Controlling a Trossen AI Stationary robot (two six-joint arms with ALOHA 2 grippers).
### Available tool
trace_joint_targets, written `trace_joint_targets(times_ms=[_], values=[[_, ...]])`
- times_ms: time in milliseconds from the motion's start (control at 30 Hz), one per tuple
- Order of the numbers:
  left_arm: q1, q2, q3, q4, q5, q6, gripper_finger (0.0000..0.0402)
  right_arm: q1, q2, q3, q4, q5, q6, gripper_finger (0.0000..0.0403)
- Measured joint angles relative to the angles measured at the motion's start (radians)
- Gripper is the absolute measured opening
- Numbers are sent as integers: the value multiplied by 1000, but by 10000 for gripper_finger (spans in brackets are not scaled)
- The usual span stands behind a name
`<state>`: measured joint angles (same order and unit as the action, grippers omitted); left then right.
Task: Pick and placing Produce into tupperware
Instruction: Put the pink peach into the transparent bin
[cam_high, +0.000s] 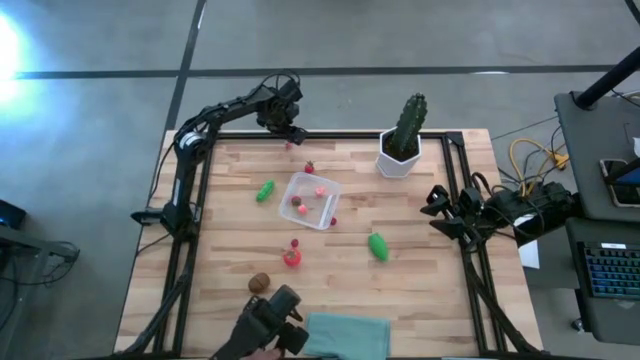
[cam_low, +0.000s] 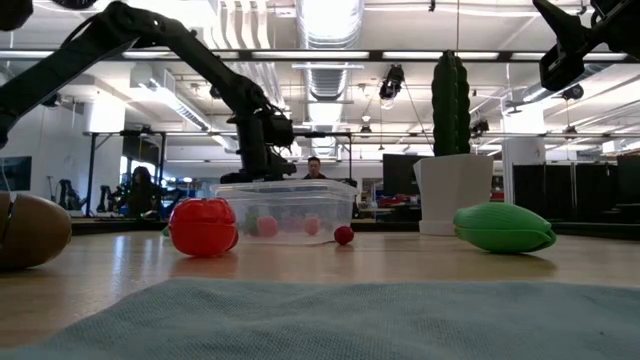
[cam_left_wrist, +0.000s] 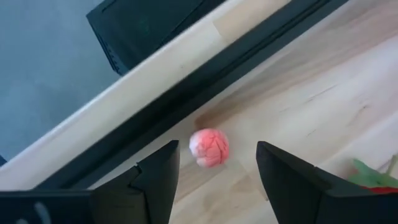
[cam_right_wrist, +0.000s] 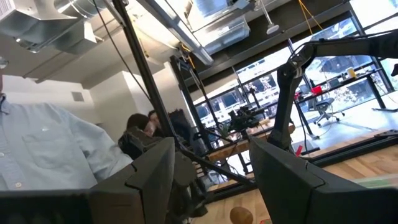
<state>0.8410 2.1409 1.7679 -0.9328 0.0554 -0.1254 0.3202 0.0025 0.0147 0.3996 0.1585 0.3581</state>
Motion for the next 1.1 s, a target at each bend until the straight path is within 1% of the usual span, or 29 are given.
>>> trace_joint_targets(times_ms=[300, 433, 567, 667, 767, 1100], values=[[0, 52, 14, -20, 16, -26, 199, 0, 0, 0, 0, 0, 0, 201], [1, 57, 18, -20, 12, -25, 199, 0, 0, 0, 0, 0, 0, 201], [1, 58, 13, -18, -23, -17, 198, 0, 0, 0, 0, 0, -2, 201], [2, 64, 13, -18, -30, -16, 195, 0, 0, 0, -1, 0, -3, 201], [2, 71, 12, -18, -30, -9, 180, 0, 0, 0, -2, 0, -3, 201], [-5, 74, 18, 10, -35, 9, 112, 0, 0, 0, -2, 0, 0, 201]])
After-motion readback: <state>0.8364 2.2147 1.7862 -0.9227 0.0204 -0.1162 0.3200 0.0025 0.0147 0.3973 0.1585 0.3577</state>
